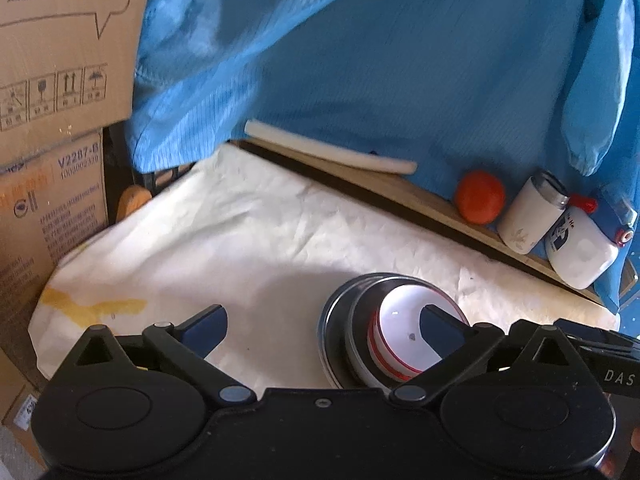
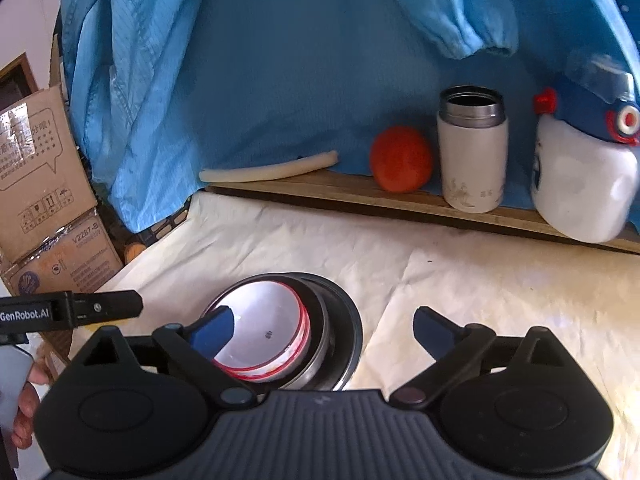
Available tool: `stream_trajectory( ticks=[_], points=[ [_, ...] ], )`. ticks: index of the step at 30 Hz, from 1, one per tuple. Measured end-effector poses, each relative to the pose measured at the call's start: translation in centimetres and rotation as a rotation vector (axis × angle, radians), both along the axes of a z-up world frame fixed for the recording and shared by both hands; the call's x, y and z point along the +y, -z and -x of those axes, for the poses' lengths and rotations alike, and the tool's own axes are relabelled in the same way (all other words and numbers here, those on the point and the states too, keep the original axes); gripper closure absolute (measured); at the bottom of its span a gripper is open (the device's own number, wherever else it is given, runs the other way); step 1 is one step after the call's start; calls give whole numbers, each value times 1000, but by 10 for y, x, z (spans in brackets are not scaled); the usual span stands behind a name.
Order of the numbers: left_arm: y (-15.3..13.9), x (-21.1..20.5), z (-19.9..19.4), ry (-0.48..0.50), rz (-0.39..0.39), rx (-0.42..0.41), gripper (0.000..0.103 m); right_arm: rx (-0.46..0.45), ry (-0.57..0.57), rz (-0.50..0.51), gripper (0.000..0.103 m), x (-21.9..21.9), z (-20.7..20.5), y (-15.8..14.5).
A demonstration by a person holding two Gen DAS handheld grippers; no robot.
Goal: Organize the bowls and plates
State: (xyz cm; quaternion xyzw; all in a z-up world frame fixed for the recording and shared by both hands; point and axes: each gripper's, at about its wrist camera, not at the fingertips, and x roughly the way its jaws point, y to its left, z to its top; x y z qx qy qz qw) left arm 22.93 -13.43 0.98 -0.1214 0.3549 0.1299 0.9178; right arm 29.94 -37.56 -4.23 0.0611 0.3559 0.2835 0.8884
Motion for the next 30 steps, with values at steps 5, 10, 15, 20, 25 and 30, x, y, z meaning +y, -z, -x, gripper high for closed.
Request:
stream_trajectory(
  ticks=[5, 10, 15, 20, 25, 30],
  points=[
    [-4, 6, 12, 42, -21, -18, 1, -23, 64, -10, 0, -4, 22, -6],
    [-4, 9, 34, 92, -53, -46, 1, -66, 114, 1, 0, -1, 56, -10],
    [-2, 11, 54, 135, -56, -53, 1, -114, 152, 8, 0, 3, 89, -15],
    [-2, 11, 73, 166, -77, -79, 1, -149, 191, 17, 0, 5, 116, -20],
    [-1, 11, 90, 182, -93, -101, 1, -155, 213, 16, 0, 5, 136, -18],
    [0, 12, 104, 190, -106, -111, 1, -160, 226, 15, 0, 4, 148, -17]
  ],
)
